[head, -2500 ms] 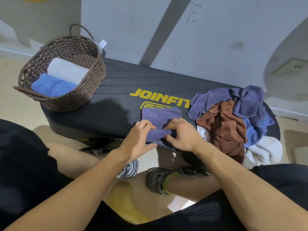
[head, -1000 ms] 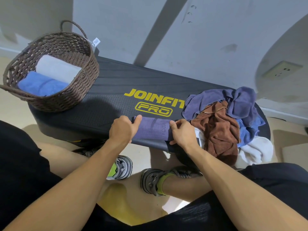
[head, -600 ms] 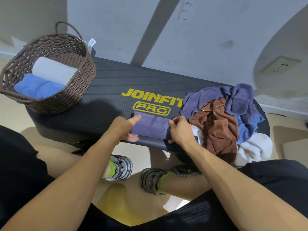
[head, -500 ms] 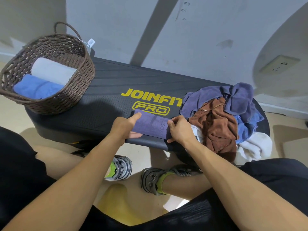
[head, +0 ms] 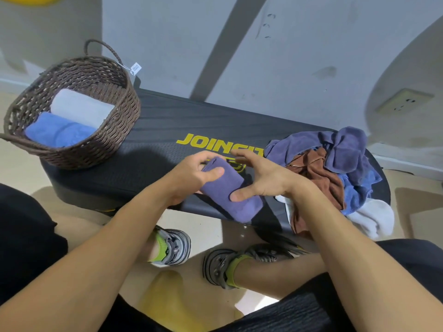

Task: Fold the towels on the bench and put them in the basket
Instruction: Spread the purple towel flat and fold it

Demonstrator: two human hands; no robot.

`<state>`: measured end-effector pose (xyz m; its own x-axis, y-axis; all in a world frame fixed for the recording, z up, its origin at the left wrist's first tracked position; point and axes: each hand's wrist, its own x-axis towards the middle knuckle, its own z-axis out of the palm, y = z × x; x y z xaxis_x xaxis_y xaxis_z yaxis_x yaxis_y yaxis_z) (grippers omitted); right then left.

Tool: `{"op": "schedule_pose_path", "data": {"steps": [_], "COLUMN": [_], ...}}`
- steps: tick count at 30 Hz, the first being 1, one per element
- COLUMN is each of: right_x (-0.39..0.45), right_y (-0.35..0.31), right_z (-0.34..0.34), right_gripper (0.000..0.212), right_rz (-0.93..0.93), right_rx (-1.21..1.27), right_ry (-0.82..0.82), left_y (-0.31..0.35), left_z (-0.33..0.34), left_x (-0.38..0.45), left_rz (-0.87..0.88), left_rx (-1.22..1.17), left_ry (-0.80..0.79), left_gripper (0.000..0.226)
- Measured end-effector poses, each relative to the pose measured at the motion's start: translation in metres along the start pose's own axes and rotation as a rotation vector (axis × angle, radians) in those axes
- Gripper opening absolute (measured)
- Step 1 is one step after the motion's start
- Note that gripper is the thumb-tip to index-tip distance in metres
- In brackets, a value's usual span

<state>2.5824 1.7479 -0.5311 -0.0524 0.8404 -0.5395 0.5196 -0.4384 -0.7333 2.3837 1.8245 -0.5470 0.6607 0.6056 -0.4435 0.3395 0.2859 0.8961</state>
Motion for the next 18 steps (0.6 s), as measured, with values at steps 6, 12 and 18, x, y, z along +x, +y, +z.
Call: {"op": "schedule_pose_path", "data": {"steps": [6,12,18], "right_x": [0.0,0.022,0.089], "right_y": [-0.032,-0.066,-0.143], "right_z": [0.028,0.044,0.04], "right_gripper": [0.028,0.043,0.027], "right_rz": [-0.195,-0.257,-0.32], "right_rx": [0.179,0.207,0.048], "right_ry": [0.0,-0.049,-0.101], "left_y": [0.058,0.063,0.067], "left_z": [-0.038,-0.116,-0.212], "left_x": [-0.014,-0.024,-0.019], "left_rz": [0.185,0.157,0.219], "left_rx": [0.282,0.386,0.354], "left_ry": [-0.092,-0.208,-0.061], "left_gripper": [0.019,0.015,0.02]}}
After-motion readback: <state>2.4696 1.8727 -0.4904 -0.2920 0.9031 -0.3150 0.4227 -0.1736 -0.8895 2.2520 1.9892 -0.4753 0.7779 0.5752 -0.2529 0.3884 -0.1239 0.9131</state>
